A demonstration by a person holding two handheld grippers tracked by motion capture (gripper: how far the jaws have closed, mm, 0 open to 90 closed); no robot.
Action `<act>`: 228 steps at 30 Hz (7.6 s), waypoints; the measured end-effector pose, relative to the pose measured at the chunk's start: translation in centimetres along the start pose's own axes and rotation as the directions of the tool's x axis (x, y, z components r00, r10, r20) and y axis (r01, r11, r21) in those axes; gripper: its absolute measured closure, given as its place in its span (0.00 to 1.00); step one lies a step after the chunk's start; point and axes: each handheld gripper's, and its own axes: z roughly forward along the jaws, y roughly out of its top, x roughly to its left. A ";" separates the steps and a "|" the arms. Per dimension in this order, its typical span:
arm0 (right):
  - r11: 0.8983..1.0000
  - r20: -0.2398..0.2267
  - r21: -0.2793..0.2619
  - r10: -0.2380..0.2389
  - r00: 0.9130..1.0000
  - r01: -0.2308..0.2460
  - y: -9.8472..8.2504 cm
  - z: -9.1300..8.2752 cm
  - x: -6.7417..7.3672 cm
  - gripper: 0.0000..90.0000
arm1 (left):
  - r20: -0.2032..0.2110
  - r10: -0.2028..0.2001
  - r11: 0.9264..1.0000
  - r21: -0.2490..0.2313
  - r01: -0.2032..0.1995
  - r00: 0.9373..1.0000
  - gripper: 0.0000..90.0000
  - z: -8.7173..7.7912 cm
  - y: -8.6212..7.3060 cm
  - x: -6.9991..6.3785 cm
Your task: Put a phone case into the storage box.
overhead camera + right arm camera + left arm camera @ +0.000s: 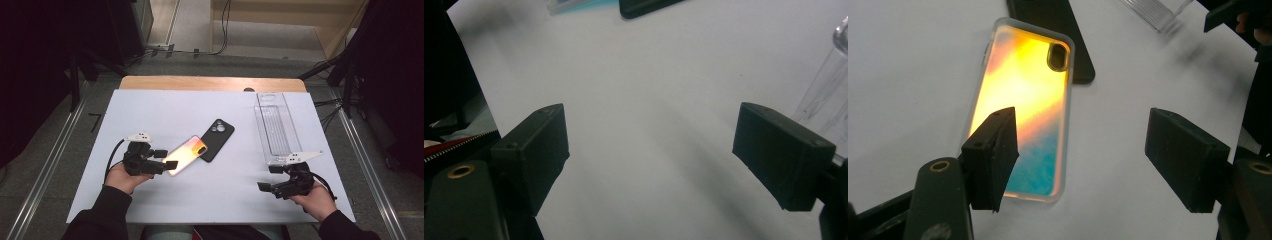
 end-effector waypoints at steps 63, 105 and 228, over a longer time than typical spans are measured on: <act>1.000 0.004 0.013 -0.024 1.000 0.024 0.1 -0.3 -1.0 0.15 | -0.028 0.081 0.997 0.017 -0.081 0.996 0.00 2.9 3.4 1.4; 0.999 0.005 0.018 -0.031 1.000 0.031 0.1 -0.3 -0.8 0.15 | -0.103 0.162 0.975 0.168 -0.144 0.981 0.00 8.0 2.7 1.7; 0.974 -0.016 -0.189 0.124 0.992 -0.124 7.0 3.3 4.1 0.15 | -0.290 0.044 0.924 -0.351 -0.149 0.956 0.19 8.7 -0.8 -8.6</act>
